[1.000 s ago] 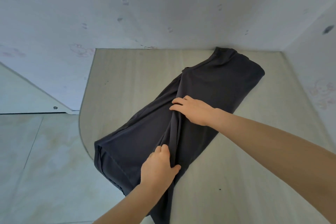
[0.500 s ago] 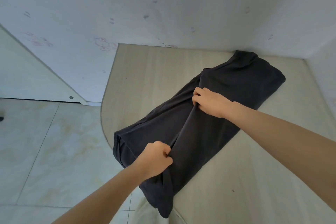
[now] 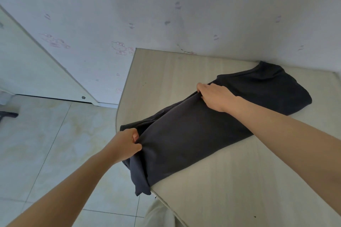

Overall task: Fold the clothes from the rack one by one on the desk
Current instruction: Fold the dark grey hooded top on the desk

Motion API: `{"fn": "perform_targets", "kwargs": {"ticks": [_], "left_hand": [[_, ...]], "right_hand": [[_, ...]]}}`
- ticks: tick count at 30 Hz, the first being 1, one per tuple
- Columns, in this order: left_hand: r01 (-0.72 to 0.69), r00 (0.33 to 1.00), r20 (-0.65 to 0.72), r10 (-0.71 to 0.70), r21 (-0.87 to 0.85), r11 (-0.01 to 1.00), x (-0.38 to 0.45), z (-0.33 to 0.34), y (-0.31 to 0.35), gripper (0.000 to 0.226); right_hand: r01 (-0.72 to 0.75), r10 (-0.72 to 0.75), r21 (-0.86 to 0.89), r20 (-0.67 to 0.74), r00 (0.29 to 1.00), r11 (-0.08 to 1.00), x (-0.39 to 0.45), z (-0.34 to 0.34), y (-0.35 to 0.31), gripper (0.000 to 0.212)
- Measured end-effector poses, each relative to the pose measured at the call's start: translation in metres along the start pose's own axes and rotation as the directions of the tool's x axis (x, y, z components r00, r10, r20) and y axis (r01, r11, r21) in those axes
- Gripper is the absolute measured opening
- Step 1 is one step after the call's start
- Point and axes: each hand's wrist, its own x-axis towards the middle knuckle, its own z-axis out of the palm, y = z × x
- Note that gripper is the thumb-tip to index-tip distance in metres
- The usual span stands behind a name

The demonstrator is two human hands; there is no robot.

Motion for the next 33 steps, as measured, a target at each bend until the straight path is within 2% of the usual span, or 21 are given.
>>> {"fn": "perform_targets", "kwargs": {"ticks": [4,8,12,15,18,21,24,26,28,29,31,33], "left_hand": [[0.033,0.987,-0.155,-0.040,-0.046,0.998,0.015,-0.005,-0.013,0.012],[0.046,0.962,-0.265,-0.068,-0.089,0.995,0.037,-0.014,-0.025,0.004],[0.016,0.894,-0.449,-0.016,-0.004,1.000,0.060,-0.025,-0.035,0.014],[-0.036,0.849,-0.524,0.068,0.070,0.997,0.074,-0.031,-0.039,0.014],[-0.138,0.894,-0.415,0.167,0.098,0.986,0.078,-0.032,-0.035,0.019],[-0.115,0.964,-0.217,0.154,0.180,0.977,0.074,-0.028,-0.029,0.037],[-0.088,0.970,-0.200,0.139,0.246,0.965,0.065,-0.024,-0.027,0.044],[-0.081,0.969,-0.202,0.139,0.271,0.959,0.055,-0.019,-0.025,0.047],[-0.080,0.970,-0.203,0.134,0.254,0.964,0.045,-0.014,-0.025,0.046],[-0.082,0.968,-0.209,0.138,0.257,0.963,0.041,-0.011,-0.027,0.042],[-0.097,0.967,-0.197,0.162,0.303,0.948,0.035,-0.009,-0.031,0.033],[-0.112,0.966,-0.181,0.183,0.345,0.932,0.034,-0.009,-0.036,0.022]], "right_hand": [[-0.021,0.021,0.028,0.004,1.000,0.999,0.018,0.008,-0.003,0.006],[-0.053,0.054,0.036,-0.030,0.998,0.998,0.034,0.015,0.003,0.016],[-0.077,0.076,-0.031,-0.035,0.997,0.997,0.041,0.027,0.007,0.026],[-0.106,0.105,-0.014,-0.076,0.992,0.994,0.036,0.032,0.006,0.030],[-0.149,0.143,-0.017,-0.172,0.975,0.989,0.021,0.036,0.003,0.040],[-0.140,0.128,-0.017,-0.310,0.942,0.990,-0.006,0.036,-0.004,0.043],[-0.129,0.136,0.043,-0.361,0.922,0.991,-0.038,0.042,-0.016,0.039],[-0.195,0.250,0.185,-0.347,0.904,0.963,-0.065,0.049,-0.027,0.031],[-0.263,0.405,0.429,-0.283,0.869,0.864,-0.092,0.058,-0.039,0.025],[-0.291,0.476,0.560,-0.218,0.852,0.776,-0.103,0.065,-0.047,0.023],[-0.354,0.592,0.763,-0.046,0.805,0.540,-0.128,0.076,-0.067,0.021],[-0.429,0.641,0.840,0.133,0.756,0.331,-0.144,0.090,-0.088,0.019]]}}
